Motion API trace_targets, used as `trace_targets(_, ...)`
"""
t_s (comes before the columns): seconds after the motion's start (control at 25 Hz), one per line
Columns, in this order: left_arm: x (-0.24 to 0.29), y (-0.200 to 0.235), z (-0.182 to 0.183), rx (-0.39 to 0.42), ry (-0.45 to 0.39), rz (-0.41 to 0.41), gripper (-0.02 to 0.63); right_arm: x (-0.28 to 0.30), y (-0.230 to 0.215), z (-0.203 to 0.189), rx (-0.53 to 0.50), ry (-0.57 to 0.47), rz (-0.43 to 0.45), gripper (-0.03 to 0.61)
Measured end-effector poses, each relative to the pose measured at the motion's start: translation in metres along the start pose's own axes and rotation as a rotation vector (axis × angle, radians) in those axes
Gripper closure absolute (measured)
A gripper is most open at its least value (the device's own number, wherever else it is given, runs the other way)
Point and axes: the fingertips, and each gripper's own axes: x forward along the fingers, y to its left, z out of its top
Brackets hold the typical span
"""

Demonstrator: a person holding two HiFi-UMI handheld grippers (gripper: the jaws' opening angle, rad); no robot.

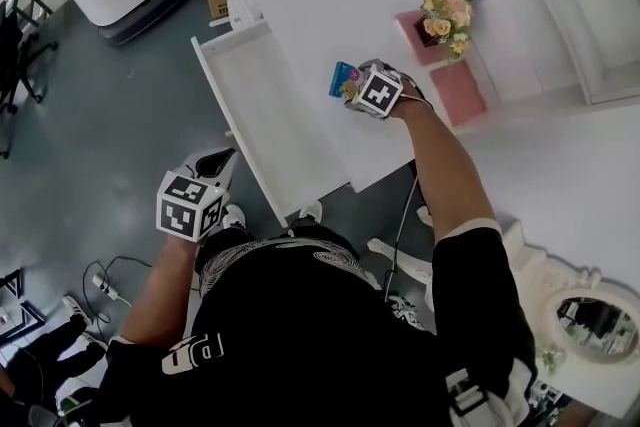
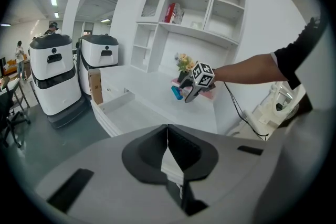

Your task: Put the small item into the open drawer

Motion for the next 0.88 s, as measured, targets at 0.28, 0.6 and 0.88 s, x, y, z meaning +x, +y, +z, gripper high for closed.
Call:
trace_targets(0.28, -0.003, 0.002, -0.002, 0.022, 0.003, -0.036, 0.598, -0.021, 0.017, -0.004, 0.147, -0.078, -0.072, 0.169)
trace_targets(0.6, -0.002, -0.003, 0.001, 0.063, 0.007, -0.075, 0.598, -0.044, 0.040, -0.009, 0.308, -0.152, -0.127, 0.169)
trace_targets(0.88, -0.003, -0.007, 0.001, 0.088, 0.009, -0.099, 0.598, -0.058, 0.068, -0.008, 0.494, -0.235, -0.147, 0.169)
